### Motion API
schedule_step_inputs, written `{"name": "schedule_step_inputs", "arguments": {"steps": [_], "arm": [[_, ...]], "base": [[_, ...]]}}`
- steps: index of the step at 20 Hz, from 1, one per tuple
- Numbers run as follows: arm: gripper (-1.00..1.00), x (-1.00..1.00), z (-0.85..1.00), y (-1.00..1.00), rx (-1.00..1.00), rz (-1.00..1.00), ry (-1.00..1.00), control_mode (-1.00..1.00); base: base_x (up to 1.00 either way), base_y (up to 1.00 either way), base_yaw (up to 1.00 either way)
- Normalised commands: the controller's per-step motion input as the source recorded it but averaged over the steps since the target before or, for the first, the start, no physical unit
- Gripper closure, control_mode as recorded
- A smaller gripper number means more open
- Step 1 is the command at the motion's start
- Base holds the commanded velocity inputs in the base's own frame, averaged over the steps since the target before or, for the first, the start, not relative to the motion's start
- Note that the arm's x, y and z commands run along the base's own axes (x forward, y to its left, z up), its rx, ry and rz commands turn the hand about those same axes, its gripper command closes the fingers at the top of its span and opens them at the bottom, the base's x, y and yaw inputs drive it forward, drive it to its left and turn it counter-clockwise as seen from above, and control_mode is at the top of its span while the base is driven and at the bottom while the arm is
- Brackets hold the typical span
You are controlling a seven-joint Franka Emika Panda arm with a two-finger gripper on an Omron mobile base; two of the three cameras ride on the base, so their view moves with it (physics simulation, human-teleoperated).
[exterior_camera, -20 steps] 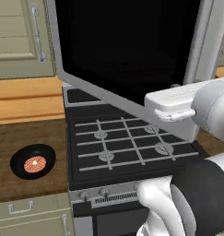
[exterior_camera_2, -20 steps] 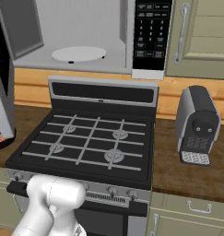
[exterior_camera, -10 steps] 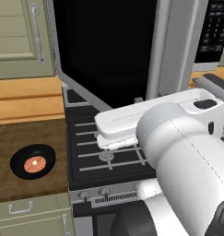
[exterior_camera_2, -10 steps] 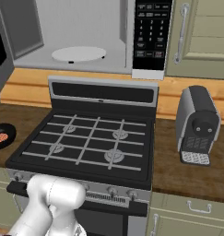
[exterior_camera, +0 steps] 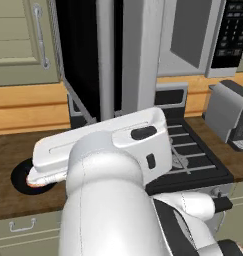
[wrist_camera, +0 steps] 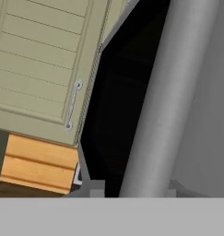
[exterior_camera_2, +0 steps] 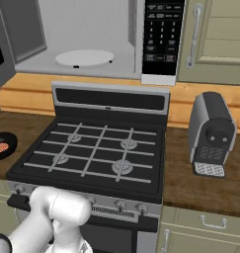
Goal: Open the microwave, place the bowl with waffle inside the microwave, then close the microwave door and turn it on.
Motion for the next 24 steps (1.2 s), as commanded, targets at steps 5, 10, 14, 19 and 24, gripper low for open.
{"name": "schedule_step_inputs", "arguments": {"steps": [5, 10, 14, 19, 24], "arm": [[1.0, 0.96, -0.47, 1.0, 0.0, 0.0, 0.0, -1.0], [1.0, 0.79, -0.53, 1.0, 0.0, 0.0, 0.0, -1.0], [-1.0, 0.12, -0.21, 0.67, 0.0, 0.0, 0.0, -1.0], [-1.0, -0.79, 0.0, 0.0, 0.0, 0.0, 0.0, -1.0], [-1.0, -1.0, 0.0, -0.14, 0.0, 0.0, -0.07, -1.0]], "base": [[0.0, 0.0, 0.0], [0.0, 0.0, 0.0], [0.0, 0.0, 0.0], [0.0, 0.0, 0.0], [0.0, 0.0, 0.0]]}}
